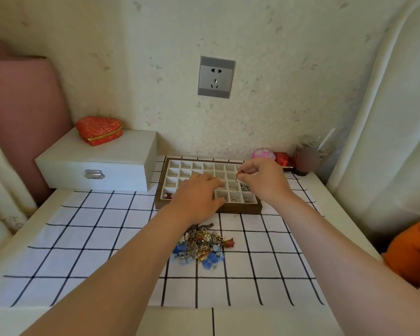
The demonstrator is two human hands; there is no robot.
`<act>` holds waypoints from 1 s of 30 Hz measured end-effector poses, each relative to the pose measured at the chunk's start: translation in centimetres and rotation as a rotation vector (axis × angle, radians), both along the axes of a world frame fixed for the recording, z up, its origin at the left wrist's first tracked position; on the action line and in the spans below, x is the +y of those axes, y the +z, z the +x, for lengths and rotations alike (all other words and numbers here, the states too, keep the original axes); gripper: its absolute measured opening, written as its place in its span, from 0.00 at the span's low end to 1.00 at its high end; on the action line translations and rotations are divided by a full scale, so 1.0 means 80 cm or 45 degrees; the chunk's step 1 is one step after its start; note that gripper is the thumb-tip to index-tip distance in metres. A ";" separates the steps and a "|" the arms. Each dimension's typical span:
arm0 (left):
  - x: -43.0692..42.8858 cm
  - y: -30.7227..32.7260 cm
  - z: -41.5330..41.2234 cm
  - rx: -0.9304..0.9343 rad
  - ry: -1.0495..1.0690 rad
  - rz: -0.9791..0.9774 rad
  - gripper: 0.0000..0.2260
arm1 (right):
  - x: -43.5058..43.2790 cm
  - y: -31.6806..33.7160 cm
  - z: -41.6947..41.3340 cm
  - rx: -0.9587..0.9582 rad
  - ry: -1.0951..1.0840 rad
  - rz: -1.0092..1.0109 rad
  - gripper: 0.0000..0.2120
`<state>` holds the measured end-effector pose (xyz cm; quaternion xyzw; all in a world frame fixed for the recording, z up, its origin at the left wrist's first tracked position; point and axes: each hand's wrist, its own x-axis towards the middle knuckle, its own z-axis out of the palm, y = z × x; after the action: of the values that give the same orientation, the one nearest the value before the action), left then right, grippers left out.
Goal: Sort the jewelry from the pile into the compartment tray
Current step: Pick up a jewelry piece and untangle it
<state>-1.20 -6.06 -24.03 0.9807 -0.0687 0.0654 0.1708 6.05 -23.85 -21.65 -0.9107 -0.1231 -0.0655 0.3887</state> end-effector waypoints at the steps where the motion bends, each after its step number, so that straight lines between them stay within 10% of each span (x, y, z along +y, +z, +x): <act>1: 0.000 -0.003 0.001 0.037 -0.016 0.034 0.25 | 0.001 -0.003 0.003 -0.011 -0.001 -0.048 0.09; 17: 0.006 -0.007 0.000 0.139 -0.021 0.123 0.28 | 0.016 -0.016 0.007 -0.054 0.160 -0.610 0.06; 30: 0.011 0.009 -0.024 0.211 -0.037 0.144 0.28 | 0.005 -0.014 -0.014 -0.055 0.263 -0.573 0.10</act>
<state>-3.12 -5.19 -23.31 0.9898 -0.0723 -0.0222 0.1211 4.92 -23.48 -22.80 -0.9554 -0.2353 -0.0156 0.1778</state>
